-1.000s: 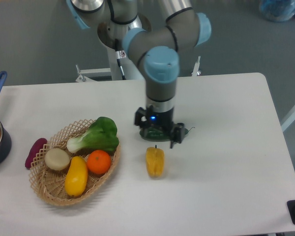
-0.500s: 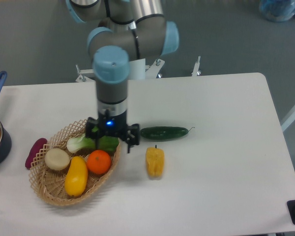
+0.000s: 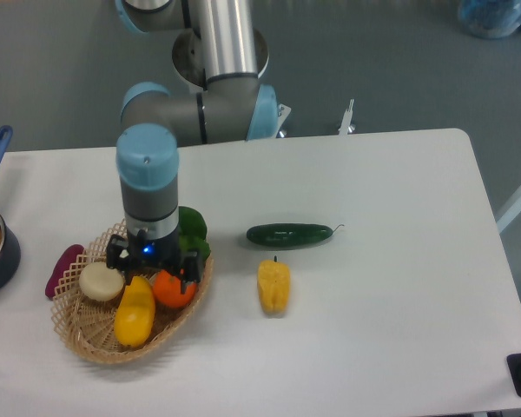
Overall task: Pick up the mango from the basket
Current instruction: 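Lower the gripper into the basket around the yellow mango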
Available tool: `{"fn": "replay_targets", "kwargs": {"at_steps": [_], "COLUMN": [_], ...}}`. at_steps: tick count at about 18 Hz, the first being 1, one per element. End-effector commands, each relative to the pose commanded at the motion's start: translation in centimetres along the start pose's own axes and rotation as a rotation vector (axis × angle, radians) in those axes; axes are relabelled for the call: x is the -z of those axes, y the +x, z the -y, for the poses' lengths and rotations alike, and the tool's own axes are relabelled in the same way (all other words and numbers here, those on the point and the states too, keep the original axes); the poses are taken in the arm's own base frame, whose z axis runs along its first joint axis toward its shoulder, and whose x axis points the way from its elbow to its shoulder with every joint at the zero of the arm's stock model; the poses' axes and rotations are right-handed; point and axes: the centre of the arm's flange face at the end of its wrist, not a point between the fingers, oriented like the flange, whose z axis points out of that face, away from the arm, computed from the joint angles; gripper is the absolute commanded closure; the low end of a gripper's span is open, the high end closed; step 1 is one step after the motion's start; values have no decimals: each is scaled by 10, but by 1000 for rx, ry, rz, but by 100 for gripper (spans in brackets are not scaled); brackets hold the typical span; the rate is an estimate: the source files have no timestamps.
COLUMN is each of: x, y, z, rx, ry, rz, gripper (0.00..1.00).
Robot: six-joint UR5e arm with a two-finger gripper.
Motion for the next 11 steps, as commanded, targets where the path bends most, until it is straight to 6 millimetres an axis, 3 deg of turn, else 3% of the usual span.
{"fn": "replay_targets", "kwargs": {"at_steps": [3,11], "x": [-2,-33], "y": [6,27], "z": [14,11], "rx": [14,-22], "ry": [12,-37], "rz": [1,18], "gripper": [0,0]}}
